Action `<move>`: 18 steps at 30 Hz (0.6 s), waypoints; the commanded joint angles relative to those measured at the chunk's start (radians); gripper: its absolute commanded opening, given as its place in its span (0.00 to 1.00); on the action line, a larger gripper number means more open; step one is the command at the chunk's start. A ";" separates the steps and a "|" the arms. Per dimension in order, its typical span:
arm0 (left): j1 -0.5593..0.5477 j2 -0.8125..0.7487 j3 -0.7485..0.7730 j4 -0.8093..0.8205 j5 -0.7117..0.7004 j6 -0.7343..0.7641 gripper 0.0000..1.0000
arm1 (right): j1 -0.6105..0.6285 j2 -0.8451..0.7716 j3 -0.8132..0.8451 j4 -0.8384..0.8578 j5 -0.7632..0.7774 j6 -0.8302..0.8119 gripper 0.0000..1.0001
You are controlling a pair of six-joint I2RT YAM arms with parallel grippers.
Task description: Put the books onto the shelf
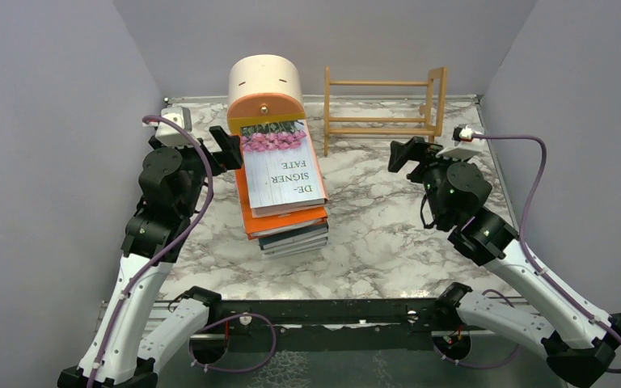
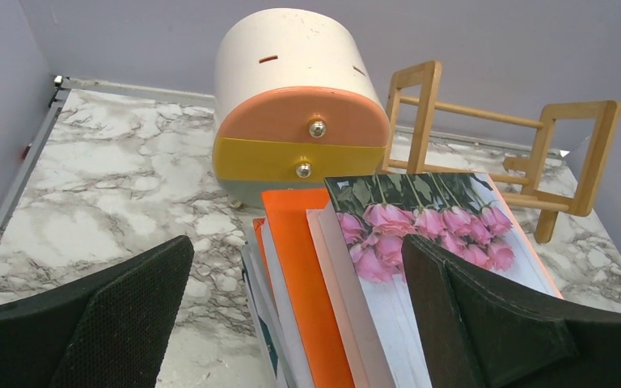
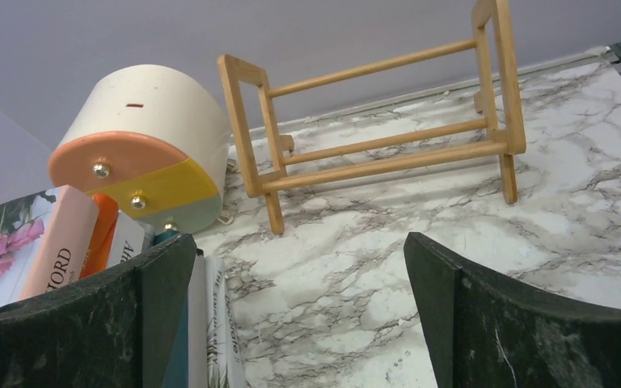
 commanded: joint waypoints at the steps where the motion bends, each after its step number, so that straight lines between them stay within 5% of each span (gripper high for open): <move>1: -0.003 -0.006 0.040 0.010 0.038 0.012 0.99 | -0.001 -0.002 0.005 0.015 -0.030 0.000 1.00; 8: -0.003 -0.012 0.050 0.006 0.055 -0.004 0.99 | -0.001 0.005 0.010 -0.009 -0.067 0.006 1.00; 18: -0.002 0.050 0.109 -0.039 0.176 -0.047 0.98 | -0.001 0.229 0.149 -0.039 -0.417 -0.001 1.00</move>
